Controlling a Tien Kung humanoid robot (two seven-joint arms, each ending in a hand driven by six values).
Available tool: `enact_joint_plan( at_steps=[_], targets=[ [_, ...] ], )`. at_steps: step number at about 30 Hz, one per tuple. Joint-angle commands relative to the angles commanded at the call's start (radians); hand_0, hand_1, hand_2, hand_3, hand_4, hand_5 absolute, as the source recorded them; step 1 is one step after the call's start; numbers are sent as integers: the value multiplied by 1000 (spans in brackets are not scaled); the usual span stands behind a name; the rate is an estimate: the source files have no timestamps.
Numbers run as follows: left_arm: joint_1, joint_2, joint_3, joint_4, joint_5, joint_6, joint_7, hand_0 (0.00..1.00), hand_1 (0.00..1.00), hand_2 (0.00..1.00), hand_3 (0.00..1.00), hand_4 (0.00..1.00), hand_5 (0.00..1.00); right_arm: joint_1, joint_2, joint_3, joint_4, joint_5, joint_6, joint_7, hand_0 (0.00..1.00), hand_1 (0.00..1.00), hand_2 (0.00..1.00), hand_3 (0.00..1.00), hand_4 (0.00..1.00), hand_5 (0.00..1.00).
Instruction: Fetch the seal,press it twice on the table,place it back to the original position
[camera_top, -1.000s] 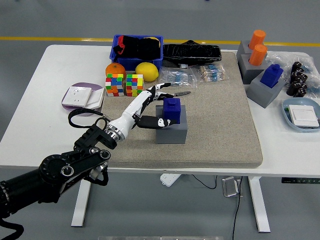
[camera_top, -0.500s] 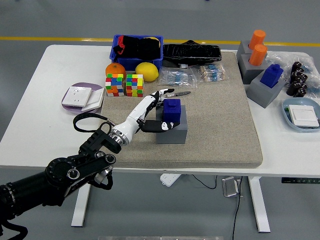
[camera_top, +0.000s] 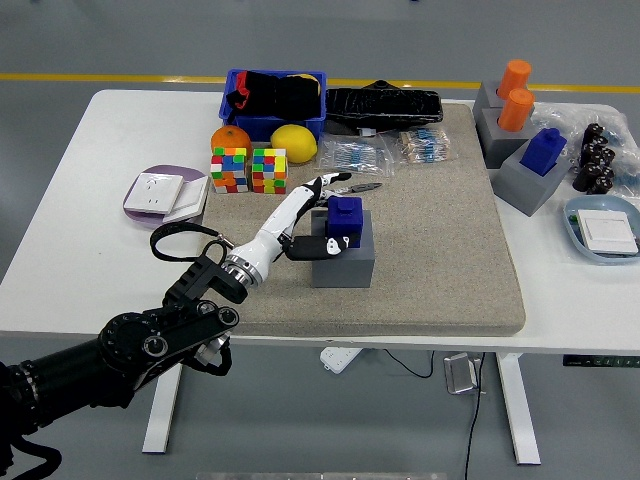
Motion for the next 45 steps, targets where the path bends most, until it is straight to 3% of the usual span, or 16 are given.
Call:
enact_joint_plan(
  at_steps=[5,6,11,12,21,25,33,38,45],
  targets=[
    [-5,-3,3,9,2,9,-1,840,613,584,852,643,2,0,-1,-2,0,0,0,0,836,765,755,699,761,369],
    [-7,-5,4,11,0,13,-4,835,578,535,836,600,2,1,0,-1,0,0,0,0,837,765,755,699,761,368],
    [-11,-7,3,14,-6,27,-17,835,578,535,836,600,2,2,0,1,0,0,-1,1,837,765,755,699,761,368],
    [-12,-8,3,14,-10,31,-22,819,557,492,815,597,2,2,0,1,0,-1,-1,1,837,765,755,699,761,368],
    [-11,-1,0,1,-21,30,-36,822,557,488,807,598,2,0,1,2,0,0,-1,1,837,764,755,698,760,368],
    [-10,13,-24,-23,-15,32,-39,825,557,486,805,583,2,-1,1,4,0,-1,-1,1,837,764,755,699,760,367],
    [2,72,-132,-88,23,39,-54,825,558,486,803,584,2,-2,3,6,0,-3,-1,0,836,764,755,698,760,368],
    [8,89,-171,-31,18,43,-69,827,561,488,805,585,2,-3,4,9,-1,-3,-1,0,836,764,755,698,761,369],
    [23,86,-164,80,-26,59,-104,828,562,489,804,592,2,-3,6,8,-1,-2,-1,0,836,765,755,698,760,368]
  ],
)
